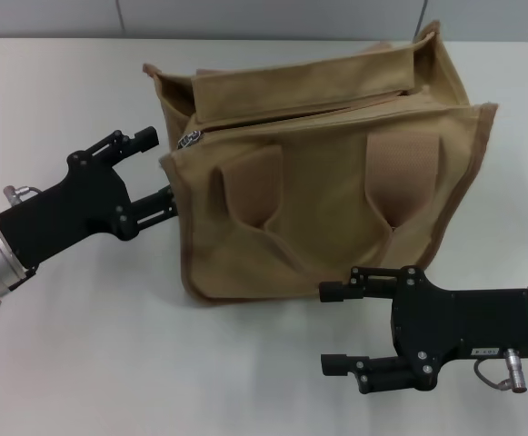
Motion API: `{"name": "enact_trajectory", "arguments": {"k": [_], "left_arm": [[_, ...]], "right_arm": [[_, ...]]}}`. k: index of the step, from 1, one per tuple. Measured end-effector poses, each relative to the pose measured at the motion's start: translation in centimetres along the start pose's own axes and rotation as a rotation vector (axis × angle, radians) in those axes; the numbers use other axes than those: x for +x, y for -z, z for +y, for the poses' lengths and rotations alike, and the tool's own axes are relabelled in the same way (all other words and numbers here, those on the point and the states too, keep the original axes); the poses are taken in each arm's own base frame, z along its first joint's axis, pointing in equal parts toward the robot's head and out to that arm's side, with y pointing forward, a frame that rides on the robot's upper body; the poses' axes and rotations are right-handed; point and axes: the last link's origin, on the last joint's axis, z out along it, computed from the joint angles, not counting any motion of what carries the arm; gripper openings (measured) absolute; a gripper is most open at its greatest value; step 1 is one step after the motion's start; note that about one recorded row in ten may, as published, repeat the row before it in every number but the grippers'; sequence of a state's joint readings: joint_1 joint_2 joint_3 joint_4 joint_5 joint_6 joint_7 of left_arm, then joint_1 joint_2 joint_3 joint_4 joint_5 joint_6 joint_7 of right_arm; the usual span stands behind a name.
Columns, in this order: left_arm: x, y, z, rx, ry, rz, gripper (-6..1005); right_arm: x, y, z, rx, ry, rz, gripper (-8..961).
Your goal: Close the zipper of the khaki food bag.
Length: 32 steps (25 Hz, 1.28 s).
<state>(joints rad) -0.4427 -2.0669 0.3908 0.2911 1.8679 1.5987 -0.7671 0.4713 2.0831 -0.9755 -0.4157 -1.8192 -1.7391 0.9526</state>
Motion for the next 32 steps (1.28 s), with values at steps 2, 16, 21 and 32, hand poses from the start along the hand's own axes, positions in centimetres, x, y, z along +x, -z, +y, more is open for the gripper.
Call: {"name": "enact_trajectory", "arguments": {"k": [2, 16, 21, 32], "left_arm": [[0.0, 0.0, -0.2, 0.016, -0.003, 0.000, 803], [-0.2, 0.7, 0.1, 0.134, -0.111, 0.090, 800], [-0.2, 0.5, 0.3, 0.124, -0.127, 0.092, 796], [0.3, 0.1, 1.0, 0.053, -0.149, 0.111, 620]], "right_arm": [[0.0, 0.0, 0.0, 0.001, 0.001, -0.001, 757], [-0.3, -0.2, -0.3, -0.006, 0.001, 0.000, 757], [-0.3, -0.2, -0.3, -0.006, 0.000, -0.001, 757], [-0.3, -0.2, -0.3, -0.006, 0.000, -0.001, 757]]}}
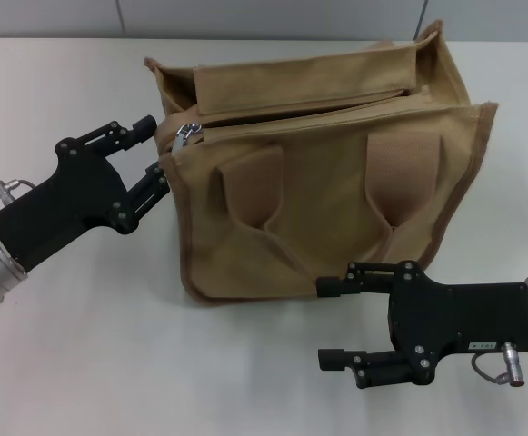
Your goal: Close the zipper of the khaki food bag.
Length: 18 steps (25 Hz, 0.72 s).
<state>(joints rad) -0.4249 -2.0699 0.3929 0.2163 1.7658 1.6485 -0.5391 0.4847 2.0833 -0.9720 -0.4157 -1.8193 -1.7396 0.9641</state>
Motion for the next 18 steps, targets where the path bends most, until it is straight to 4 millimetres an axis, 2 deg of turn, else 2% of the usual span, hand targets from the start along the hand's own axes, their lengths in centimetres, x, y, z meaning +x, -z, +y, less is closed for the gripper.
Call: {"name": "enact_trajectory", "arguments": {"k": [7, 12, 14, 18], "left_arm": [[0.1, 0.1, 0.0, 0.000, -0.001, 0.004, 364], [0.3, 0.1, 0.1, 0.003, 0.005, 0.024, 126], [0.4, 0.1, 0.1, 0.000, 0.007, 0.032, 102], [0.9, 0.1, 0.4, -0.011, 0.015, 0.073, 62]], "right_arm": [[-0.1, 0.0, 0.2, -0.010, -0.002, -0.015, 757], [-0.2, 0.0, 0.3, -0.014, -0.004, -0.021, 757], [-0.4, 0.1, 0.4, -0.017, -0.003, -0.036, 757], [-2.1, 0.4, 1.0, -0.054, 0.009, -0.157, 757]]}}
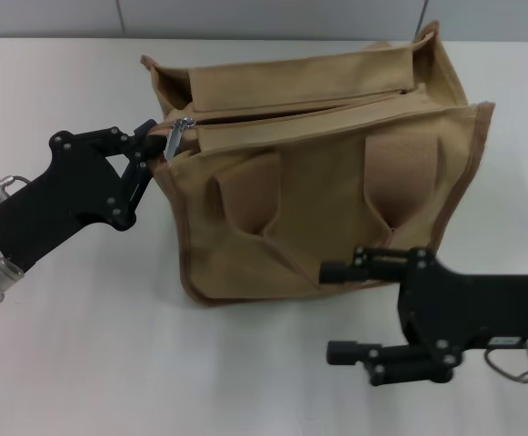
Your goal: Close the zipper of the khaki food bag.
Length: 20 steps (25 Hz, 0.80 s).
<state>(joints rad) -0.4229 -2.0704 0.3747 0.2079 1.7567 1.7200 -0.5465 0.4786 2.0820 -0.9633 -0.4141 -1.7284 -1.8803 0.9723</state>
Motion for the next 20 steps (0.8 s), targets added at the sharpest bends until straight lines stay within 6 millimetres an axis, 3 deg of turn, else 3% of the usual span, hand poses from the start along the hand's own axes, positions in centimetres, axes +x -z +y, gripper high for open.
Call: {"name": "enact_trajectory", "arguments": {"k": [7, 13, 20], "left_arm": [[0.6, -0.2, 0.2, 0.000, 0.007, 0.049, 44], [0.9, -0.2, 0.0, 0.015, 0.008, 0.073, 44], [1.2, -0.1, 0.2, 0.011, 0.002, 0.099, 44]], "right_arm": [[-4.4, 0.0, -0.7, -0.078, -0.126, -0.181, 756], [-8.2, -2.0, -4.1, -0.120, -0.335, -0.154, 756], [-11.1, -4.2, -7.9, -0.069, -0.512, -0.057, 756]]}}
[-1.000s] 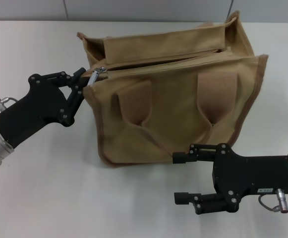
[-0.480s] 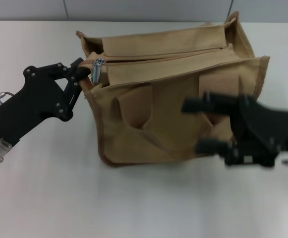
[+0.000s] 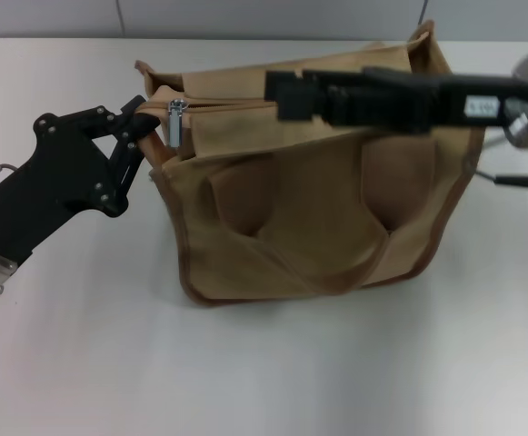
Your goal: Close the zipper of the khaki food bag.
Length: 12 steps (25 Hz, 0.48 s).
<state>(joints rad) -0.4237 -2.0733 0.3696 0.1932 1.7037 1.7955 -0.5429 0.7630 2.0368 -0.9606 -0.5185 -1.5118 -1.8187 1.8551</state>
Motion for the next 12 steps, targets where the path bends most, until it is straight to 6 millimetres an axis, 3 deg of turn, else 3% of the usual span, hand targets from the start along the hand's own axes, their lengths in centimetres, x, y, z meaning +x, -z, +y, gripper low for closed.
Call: {"name": "enact_trajectory", "arguments": {"k": [5, 12], "left_arm": [[0.1, 0.1, 0.0, 0.003, -0.001, 0.008, 44], [0.1, -0.1, 0.1, 0.007, 0.014, 0.015, 44]], "right_arm": [[-1.8, -1.5, -1.2, 0.068, -0.132, 0.088, 756], [-2.7, -3.4, -2.3, 0.156, -0.255, 0.202, 756]]}}
